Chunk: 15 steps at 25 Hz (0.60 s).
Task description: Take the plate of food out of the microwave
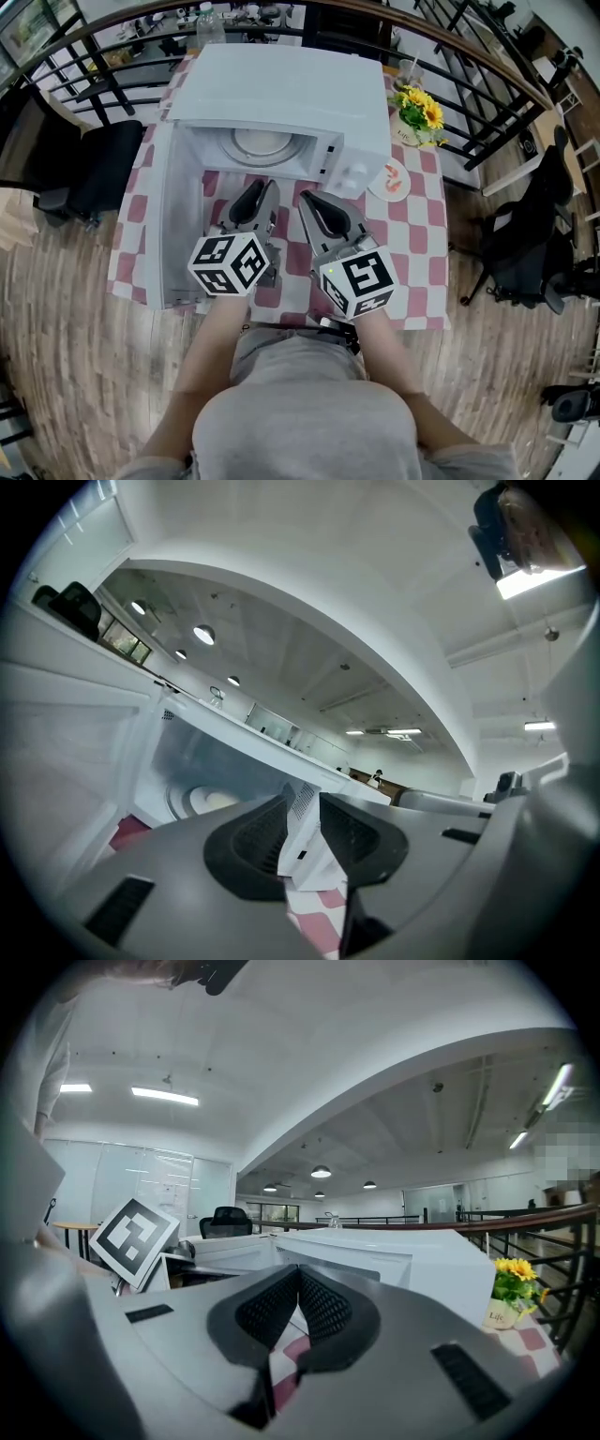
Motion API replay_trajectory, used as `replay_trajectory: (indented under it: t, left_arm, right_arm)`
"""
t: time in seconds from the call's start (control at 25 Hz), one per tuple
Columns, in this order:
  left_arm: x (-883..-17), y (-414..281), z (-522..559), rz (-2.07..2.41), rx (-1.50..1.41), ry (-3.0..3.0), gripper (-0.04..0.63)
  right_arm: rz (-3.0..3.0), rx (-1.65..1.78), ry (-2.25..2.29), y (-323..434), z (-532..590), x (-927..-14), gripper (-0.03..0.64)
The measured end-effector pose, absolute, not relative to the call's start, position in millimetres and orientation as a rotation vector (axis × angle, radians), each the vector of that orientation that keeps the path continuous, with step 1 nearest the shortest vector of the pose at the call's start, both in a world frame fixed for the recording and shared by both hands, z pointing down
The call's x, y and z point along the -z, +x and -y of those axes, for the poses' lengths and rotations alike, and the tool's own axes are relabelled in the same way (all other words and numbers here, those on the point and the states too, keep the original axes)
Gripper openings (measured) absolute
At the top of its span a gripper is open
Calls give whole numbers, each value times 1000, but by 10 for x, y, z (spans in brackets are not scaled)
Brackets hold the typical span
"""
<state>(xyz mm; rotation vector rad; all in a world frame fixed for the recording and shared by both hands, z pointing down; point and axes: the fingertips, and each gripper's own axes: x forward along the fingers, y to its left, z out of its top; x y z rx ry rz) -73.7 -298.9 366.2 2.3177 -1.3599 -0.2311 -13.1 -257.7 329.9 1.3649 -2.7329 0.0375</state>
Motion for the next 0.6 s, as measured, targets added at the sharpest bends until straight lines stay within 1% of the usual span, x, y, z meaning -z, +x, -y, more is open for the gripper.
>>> replay_trajectory:
  t: [0.16,0.4,0.6]
  left_arm:
    - [-3785,-787,3133,1323,274,2256,151]
    - [-4046,-869,3395,1321,335,2116,165]
    - [-4336,-909,3562,1279,377,1931,243]
  right_arm:
    - [2712,-42,1356,-176,2630,-3406,26]
    - [2694,-43,1354,-202,2694,-3527,26]
    - [2681,-49,1349,-219,2742,-3637,26]
